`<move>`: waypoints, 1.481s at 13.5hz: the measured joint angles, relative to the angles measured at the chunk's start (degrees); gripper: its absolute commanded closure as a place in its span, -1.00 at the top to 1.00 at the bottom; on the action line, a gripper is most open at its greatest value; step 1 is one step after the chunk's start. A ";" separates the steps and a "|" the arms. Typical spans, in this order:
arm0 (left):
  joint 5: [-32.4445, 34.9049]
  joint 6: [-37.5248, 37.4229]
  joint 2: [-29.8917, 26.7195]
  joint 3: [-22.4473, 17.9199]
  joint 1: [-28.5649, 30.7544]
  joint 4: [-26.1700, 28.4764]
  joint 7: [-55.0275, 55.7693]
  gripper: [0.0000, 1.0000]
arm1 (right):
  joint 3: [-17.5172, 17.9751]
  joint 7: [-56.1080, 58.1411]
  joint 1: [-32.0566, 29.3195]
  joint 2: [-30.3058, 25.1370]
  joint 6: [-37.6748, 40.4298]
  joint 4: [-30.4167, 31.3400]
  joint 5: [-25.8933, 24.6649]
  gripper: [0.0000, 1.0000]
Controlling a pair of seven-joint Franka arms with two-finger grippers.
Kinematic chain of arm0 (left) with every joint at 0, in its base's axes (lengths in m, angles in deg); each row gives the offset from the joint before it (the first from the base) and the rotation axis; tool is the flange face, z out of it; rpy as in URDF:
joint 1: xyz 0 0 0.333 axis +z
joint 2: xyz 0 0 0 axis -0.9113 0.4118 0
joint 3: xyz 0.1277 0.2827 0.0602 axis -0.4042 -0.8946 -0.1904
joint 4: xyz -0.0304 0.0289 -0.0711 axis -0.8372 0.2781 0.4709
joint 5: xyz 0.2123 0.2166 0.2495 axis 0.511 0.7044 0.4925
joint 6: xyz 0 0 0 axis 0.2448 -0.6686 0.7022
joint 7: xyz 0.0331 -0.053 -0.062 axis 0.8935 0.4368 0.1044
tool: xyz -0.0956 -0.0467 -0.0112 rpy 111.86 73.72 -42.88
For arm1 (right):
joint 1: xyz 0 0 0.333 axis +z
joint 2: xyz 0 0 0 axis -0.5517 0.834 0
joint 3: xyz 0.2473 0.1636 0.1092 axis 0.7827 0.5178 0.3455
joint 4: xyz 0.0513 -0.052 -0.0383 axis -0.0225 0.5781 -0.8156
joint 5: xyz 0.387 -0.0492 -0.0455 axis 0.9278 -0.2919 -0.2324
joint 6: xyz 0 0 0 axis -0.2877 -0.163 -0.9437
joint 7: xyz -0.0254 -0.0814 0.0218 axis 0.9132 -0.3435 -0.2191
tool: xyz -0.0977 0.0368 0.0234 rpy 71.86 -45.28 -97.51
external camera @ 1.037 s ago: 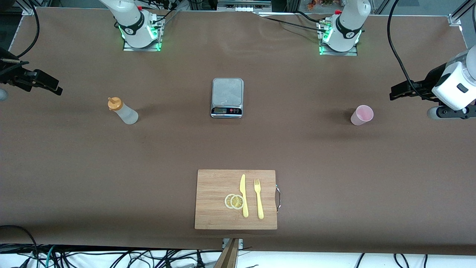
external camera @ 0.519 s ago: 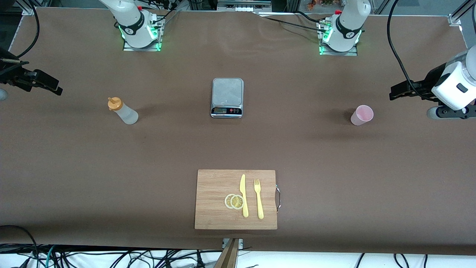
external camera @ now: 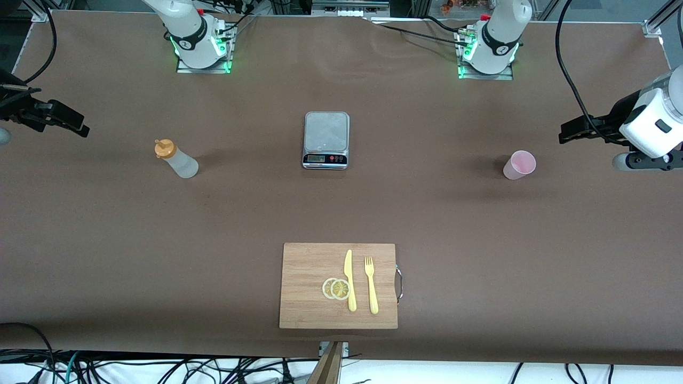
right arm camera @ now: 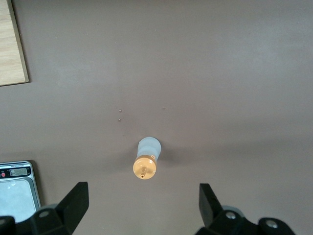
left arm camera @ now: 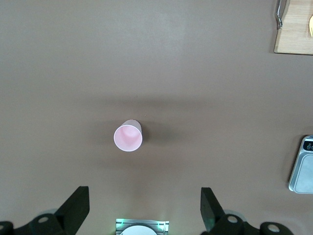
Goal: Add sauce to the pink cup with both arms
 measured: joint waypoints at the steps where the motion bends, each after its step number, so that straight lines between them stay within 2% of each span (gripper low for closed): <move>1: 0.00 0.00 0.00 0.00 0.00 0.00 0.00 1.00 | 0.00 0.00 0.00 0.00 0.00 0.00 0.00 1.00; 9: 0.09 1.25 0.42 -0.14 0.14 0.26 -0.33 1.00 | 0.00 0.00 0.00 0.01 -0.02 0.00 0.01 1.00; 11: 2.15 3.08 0.98 -0.43 0.32 1.69 -2.88 1.00 | 0.00 0.00 0.00 0.01 -0.04 0.00 0.01 1.00; 14: 4.01 9.63 1.61 -1.32 2.21 7.51 -7.77 1.00 | 0.00 0.00 0.00 0.01 -0.04 0.00 0.01 1.00; 20: 4.02 27.36 2.43 -5.20 3.15 24.94 -13.88 0.99 | 0.00 0.00 0.00 0.03 -0.06 0.00 0.02 1.00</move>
